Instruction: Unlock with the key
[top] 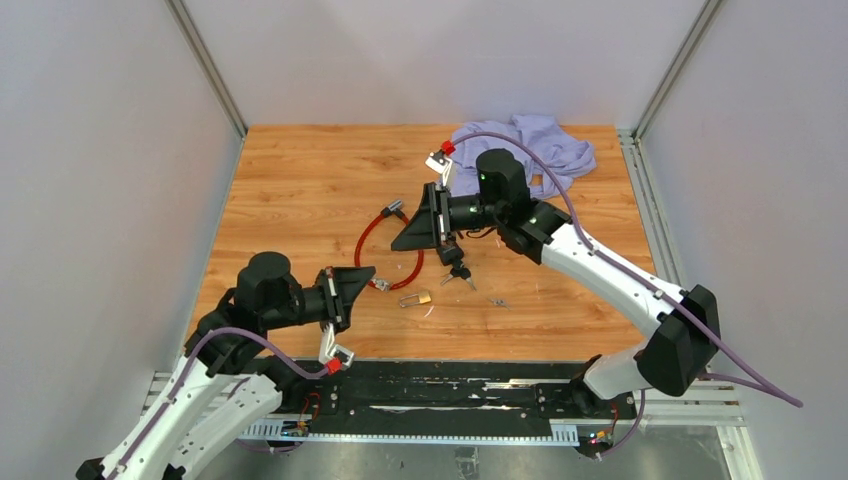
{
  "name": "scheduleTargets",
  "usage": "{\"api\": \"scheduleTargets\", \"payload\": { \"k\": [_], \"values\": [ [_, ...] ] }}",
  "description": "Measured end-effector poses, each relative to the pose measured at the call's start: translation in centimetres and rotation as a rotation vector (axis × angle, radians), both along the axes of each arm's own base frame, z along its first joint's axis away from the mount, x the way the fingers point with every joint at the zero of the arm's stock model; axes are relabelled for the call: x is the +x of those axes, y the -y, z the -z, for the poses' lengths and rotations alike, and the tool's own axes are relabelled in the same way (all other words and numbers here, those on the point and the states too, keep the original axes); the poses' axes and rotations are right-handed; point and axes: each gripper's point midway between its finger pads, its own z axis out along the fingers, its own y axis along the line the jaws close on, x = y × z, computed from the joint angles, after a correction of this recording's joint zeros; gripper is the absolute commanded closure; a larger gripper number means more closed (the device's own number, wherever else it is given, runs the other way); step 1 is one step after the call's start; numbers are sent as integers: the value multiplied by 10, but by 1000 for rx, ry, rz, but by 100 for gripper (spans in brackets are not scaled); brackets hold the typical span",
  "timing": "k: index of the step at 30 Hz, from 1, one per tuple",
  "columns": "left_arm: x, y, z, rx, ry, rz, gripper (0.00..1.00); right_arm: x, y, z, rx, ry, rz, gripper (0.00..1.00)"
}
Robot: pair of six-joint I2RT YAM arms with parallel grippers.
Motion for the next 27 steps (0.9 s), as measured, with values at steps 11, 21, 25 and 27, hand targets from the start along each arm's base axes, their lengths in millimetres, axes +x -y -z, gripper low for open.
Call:
{"api": "scheduleTargets", "payload": {
  "k": [11, 21, 25, 27],
  "values": [
    [-6, 19, -55, -165, 282, 124, 100, -31, -2, 4, 108, 7, -164, 63],
    [-14, 24, -69, -210, 329, 171, 100, -47, 1, -13, 195, 72, -219, 70],
    [-13, 24, -66, -209, 326, 171, 100, -53, -2, -18, 219, 79, -234, 75],
    [-13, 24, -66, -210, 327, 171, 99, -56, -3, -20, 233, 84, -240, 78]
  ]
}}
